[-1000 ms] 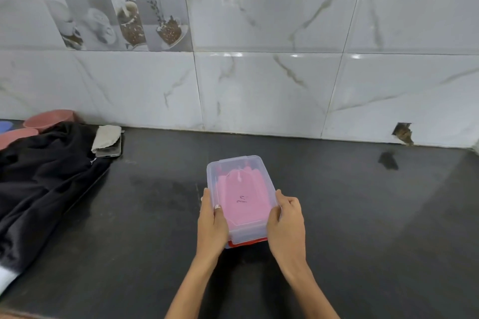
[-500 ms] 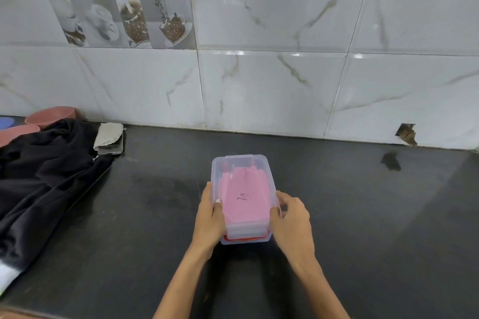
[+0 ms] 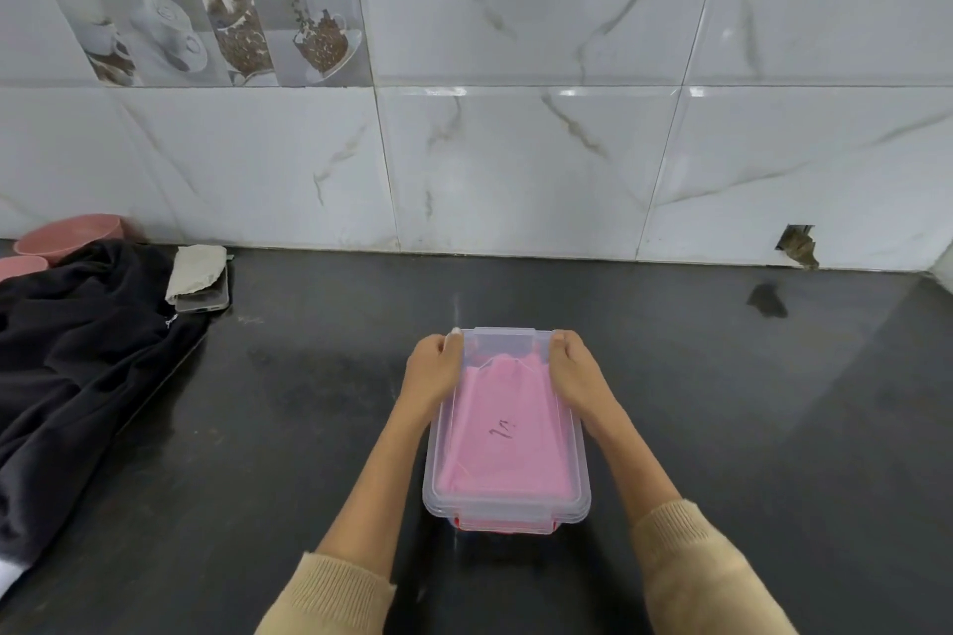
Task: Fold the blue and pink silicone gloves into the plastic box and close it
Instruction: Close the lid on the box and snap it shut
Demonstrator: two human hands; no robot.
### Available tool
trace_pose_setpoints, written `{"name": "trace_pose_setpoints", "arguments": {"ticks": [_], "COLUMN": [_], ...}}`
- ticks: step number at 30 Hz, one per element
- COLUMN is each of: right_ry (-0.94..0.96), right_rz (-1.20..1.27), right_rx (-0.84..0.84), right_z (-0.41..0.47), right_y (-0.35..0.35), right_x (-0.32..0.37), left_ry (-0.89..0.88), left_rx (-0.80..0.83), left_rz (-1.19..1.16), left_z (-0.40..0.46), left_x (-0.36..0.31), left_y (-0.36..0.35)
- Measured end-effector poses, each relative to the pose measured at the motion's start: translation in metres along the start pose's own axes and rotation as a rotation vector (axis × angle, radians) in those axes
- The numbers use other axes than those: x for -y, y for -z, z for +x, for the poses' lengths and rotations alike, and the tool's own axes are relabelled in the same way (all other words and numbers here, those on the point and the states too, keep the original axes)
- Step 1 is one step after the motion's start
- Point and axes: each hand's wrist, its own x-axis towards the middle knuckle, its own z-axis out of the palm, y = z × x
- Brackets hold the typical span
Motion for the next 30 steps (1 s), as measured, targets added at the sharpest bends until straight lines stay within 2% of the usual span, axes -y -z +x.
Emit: {"name": "trace_pose_setpoints", "arguments": {"ticks": [4,8,17,23,30], "right_ry": [0.028,0.021,0.03,-0.217,-0.155], "right_rz": [-0.077,-0.161,-0.103,-0.068,0.007], "right_rx": [-0.053,-0.048,-0.054,0.014,-0.016], "right_z": [0.01,0.016,0.023,0.028,0.034], "right_y": [-0.004,-0.004,-0.009,-0.002,-0.005], "right_x": [-0.006,-0.005,-0.015,-0.005,-0.01], "left_ry": [-0.006,0.015,0.074,0.35,0.376], "left_rx": [0.018,0.051,0.13,0.21,0.165], "left_rz": [0.184,0.239,-0.011,-0.147,-0.034], "left_z": [0.014,0.02,0.025,0.031,0.032], "left_x": [0.009,0.01,0.018,0.006,0.005], "left_y": [-0.007,-0.008,-0.012,-0.004,-0.009]}}
